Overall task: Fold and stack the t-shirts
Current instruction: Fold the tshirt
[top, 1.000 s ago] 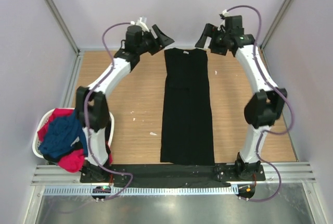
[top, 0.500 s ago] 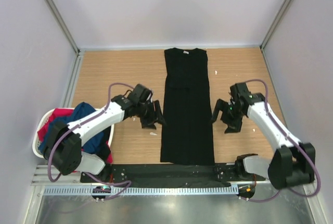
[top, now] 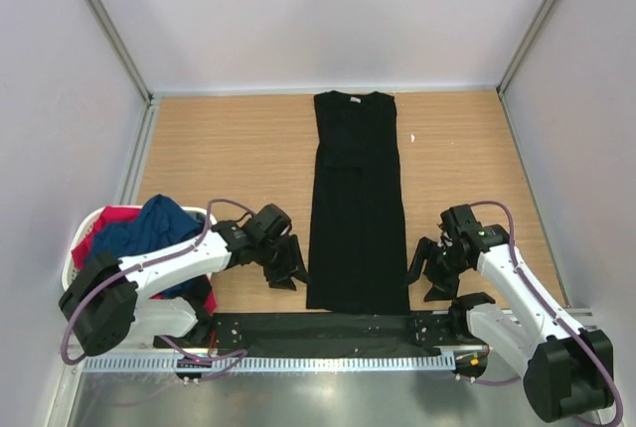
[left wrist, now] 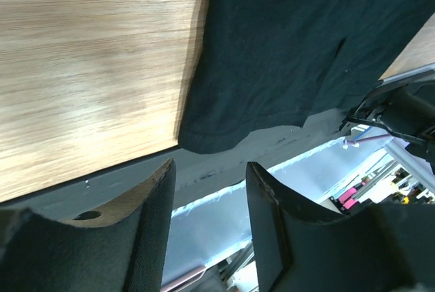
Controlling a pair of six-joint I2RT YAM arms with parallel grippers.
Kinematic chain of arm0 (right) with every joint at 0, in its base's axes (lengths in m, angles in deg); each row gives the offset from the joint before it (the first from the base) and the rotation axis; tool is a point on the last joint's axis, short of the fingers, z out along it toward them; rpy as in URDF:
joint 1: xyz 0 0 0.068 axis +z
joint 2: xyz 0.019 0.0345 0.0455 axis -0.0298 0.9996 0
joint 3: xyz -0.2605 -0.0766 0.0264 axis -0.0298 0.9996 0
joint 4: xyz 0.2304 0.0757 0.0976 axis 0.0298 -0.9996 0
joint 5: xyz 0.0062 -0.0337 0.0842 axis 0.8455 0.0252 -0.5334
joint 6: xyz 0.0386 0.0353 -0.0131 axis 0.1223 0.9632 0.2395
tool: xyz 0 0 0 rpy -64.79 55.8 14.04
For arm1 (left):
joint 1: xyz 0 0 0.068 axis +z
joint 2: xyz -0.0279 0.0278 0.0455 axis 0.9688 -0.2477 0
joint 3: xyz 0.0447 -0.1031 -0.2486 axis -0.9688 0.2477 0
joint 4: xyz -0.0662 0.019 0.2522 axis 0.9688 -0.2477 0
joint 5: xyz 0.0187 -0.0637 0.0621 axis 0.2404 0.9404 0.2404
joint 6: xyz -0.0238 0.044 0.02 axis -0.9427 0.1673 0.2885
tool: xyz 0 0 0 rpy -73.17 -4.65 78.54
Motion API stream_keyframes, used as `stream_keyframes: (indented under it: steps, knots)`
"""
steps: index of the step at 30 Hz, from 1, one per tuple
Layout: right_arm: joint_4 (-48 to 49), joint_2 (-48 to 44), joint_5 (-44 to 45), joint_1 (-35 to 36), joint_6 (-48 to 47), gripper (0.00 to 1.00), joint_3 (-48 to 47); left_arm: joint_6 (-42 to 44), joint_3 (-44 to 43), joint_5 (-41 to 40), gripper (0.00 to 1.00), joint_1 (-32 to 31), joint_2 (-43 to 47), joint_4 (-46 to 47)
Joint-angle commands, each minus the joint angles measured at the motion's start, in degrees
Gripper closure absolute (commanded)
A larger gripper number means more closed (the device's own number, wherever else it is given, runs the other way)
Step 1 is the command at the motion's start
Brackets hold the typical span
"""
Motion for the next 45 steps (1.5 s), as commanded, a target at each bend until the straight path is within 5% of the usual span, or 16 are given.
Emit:
stream_keyframes:
  steps: [1,19,36,45]
  knots:
    - [0.11,0.56,-2.89,1.43,0.82,0.32,1.02,-3.58,0.43,-0.24,0.55,-1.77,-1.32,4.46]
    - [6.43,-0.49,-4.21,5.91,2.66,0.46,7.08,-13.35,7.29,-4.99,0.54,-11.01,-3.61,17.38]
    - [9.60,2.32,-1.66,9.78,4.50,0.53,7.43,-12.73,7.20,-11.23,0.57,-10.66,2.10,9.65]
    - [10.57,3.99,-0.87,11.10,5.20,0.57,7.96,-10.71,7.46,-9.82,0.58,-10.65,-1.94,10.70]
